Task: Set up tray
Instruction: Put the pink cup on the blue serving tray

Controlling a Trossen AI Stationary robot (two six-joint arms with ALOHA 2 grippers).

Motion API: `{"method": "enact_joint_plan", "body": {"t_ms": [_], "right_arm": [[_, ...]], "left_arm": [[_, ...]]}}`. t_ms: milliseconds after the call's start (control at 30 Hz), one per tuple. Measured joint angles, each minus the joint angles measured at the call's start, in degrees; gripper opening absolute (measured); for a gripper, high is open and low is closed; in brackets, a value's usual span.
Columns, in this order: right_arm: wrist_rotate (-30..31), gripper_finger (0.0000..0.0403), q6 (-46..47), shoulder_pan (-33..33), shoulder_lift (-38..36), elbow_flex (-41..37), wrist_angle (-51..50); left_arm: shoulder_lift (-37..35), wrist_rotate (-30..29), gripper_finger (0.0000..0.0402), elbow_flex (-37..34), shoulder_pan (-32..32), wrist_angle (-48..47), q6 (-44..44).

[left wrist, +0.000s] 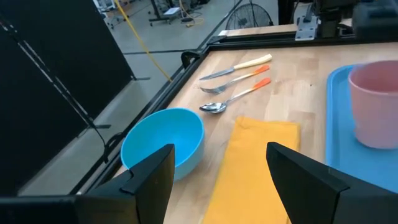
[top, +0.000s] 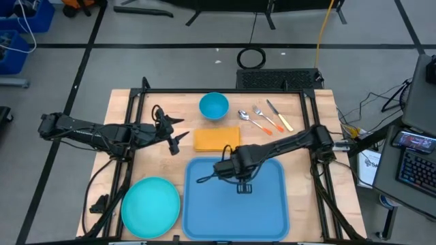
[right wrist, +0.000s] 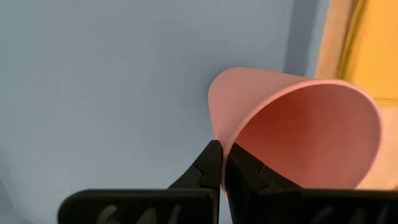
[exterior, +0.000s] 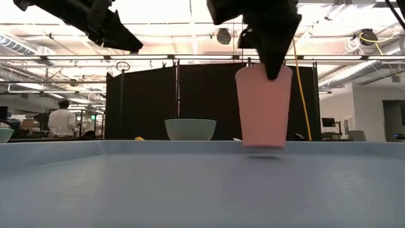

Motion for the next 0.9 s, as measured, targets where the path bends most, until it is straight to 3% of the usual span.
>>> {"method": "enact_joint_plan", "body": {"t_ms": [467,900], "right_arm": [[-1.4,0.0,17.7,3.8,-18.0,-23.7,7.2],[-1.8,0.0,23.9,8.0,-18.7,-25.6,4.5]], "left_arm": [[0.0,0.2,0.0255,0.0,0.0,0.1,-0.2],[0.0,0.1,0.0255,0.0,0.0,0.5,0.0]]}}
